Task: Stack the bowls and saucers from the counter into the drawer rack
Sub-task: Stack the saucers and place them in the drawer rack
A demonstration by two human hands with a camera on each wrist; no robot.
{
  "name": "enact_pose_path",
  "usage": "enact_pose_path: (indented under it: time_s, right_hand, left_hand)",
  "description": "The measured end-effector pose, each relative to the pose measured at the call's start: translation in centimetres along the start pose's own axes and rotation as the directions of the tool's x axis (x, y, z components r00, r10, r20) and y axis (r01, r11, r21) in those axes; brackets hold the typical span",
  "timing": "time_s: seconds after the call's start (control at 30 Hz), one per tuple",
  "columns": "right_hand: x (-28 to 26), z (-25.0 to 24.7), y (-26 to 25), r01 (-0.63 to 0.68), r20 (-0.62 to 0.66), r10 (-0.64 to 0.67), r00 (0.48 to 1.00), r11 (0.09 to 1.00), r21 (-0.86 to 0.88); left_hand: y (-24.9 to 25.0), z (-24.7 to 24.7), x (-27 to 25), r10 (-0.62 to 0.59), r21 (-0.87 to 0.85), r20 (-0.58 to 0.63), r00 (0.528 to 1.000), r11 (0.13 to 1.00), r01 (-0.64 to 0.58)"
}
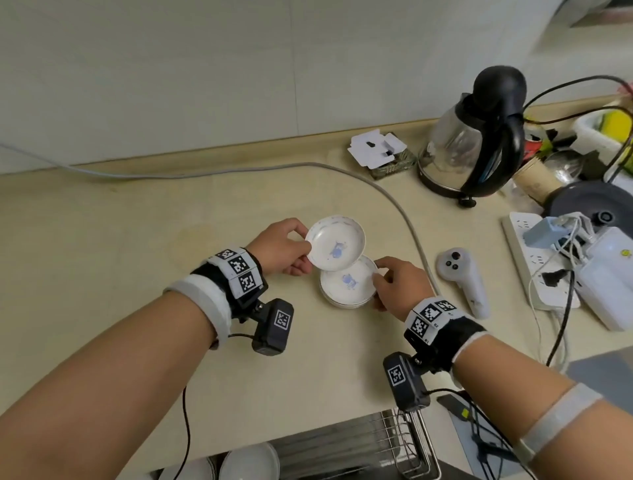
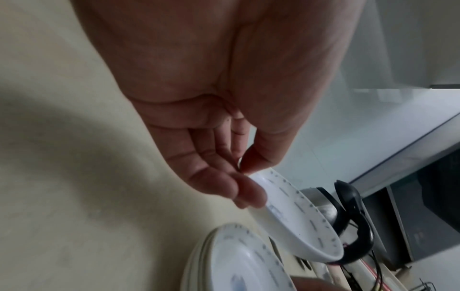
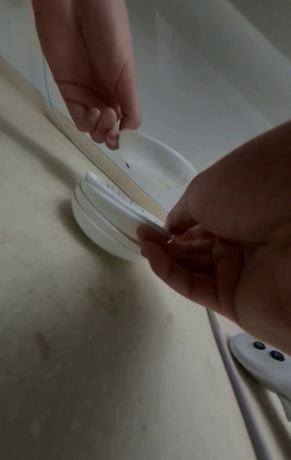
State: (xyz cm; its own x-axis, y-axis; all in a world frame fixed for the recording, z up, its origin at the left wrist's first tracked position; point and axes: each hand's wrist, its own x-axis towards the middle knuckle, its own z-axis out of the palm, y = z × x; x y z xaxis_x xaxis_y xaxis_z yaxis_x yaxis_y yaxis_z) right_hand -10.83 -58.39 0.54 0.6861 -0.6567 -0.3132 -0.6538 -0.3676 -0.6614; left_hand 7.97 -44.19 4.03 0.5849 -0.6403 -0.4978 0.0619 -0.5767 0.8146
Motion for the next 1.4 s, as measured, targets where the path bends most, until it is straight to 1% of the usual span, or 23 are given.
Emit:
enact_pose_path:
  time_s: [0.17,0.3,0.47,0.57,0.63,0.7,0.77,0.8,0.87,1.0,1.1,1.17,1.23,1.3,1.33,1.37,1.4]
  right_hand:
    - [0.2,0.6,0.5,-0.045,-0.034,0.045,0.998,0.999,0.013]
    - [0.4,1.0,0.6,-0.107,-0.004,0.109,0.994,0.979,0.174]
    - [0.0,1.2,0.0,-0.231,0.089,0.214,0.973,0.916,0.328]
    - [-0.1,1.2,-0.7,-0.293,0.180,0.239,0.954,0.871,0.395]
    - [-0.2,1.2,-1.0,-0.329,0.216,0.259,0.942,0.846,0.421]
    - [0.0,1.2,-1.0,-0.323,0.207,0.261,0.943,0.865,0.384]
    - [1.0,1.6,0.1,-0.308,0.189,0.255,0.948,0.880,0.361]
    - [0.7,1.4,-0.2,-0.306,0.190,0.252,0.949,0.881,0.362]
    - [0.0,0.9,-1.1,-0.318,0.221,0.250,0.943,0.874,0.368]
    - [-1.5,0.6,-2.1,-0.328,0.353,0.191,0.916,0.864,0.383]
    - [-2.9,0.6,-2.4,-0.301,0.480,0.111,0.870,0.891,0.339]
    - [-4.0,0.8,-2.7,-0.265,0.566,0.056,0.823,0.918,0.294]
    - [-4.8,1.3,-3.0,-0.221,0.644,-0.007,0.765,0.936,0.274]
    - [-5.9,2.1,-3.4,-0.199,0.719,-0.059,0.692,0.943,0.269]
    - [-6.5,2.6,-3.5,-0.193,0.753,-0.080,0.653,0.944,0.267]
    - [-7.2,3.2,-3.5,-0.190,0.787,-0.095,0.609,0.946,0.262]
    - [-8.0,3.7,-3.6,-0.188,0.819,-0.108,0.564,0.949,0.255]
  left_hand:
    - [-1.0,2.3,-1.4,-0.024,0.046,0.011,1.000,0.999,0.023]
    - [-2.1,3.7,-1.4,-0.037,0.074,-0.031,0.999,0.996,0.040]
    - [-2.7,4.8,-1.8,0.000,0.128,-0.064,0.998,0.992,0.008]
    - [-3.0,5.3,-2.0,0.005,0.151,-0.094,0.996,0.988,0.010]
    - [-3.2,5.7,-2.3,-0.027,0.107,-0.087,0.996,0.994,0.036]
    - [-3.4,6.2,-2.7,-0.057,0.023,-0.036,0.998,0.998,0.058]
    - [-3.5,6.5,-3.0,-0.045,-0.023,-0.002,0.999,0.999,0.045]
    - [-3.6,6.6,-3.2,-0.034,-0.035,-0.008,0.999,0.999,0.034]
    - [-4.0,6.7,-3.9,-0.034,-0.072,-0.056,0.998,0.997,0.030]
    - [-4.7,6.7,-7.0,-0.076,-0.195,-0.125,0.989,0.980,0.050]
    - [-5.5,6.7,-10.2,-0.095,-0.234,-0.202,0.975,0.971,0.046]
    - [-6.4,6.9,-12.7,-0.097,-0.240,-0.266,0.959,0.970,0.032]
    - [-7.4,7.5,-15.6,-0.124,-0.298,-0.343,0.931,0.954,0.017]
    - [-8.7,8.3,-18.8,-0.160,-0.374,-0.427,0.890,0.927,-0.013]
    - [-9.4,8.7,-20.4,-0.183,-0.414,-0.475,0.861,0.910,-0.035]
    - [-10.4,9.1,-21.9,-0.218,-0.455,-0.527,0.822,0.888,-0.057]
    - [-11.7,9.5,-23.3,-0.264,-0.492,-0.581,0.770,0.868,-0.073]
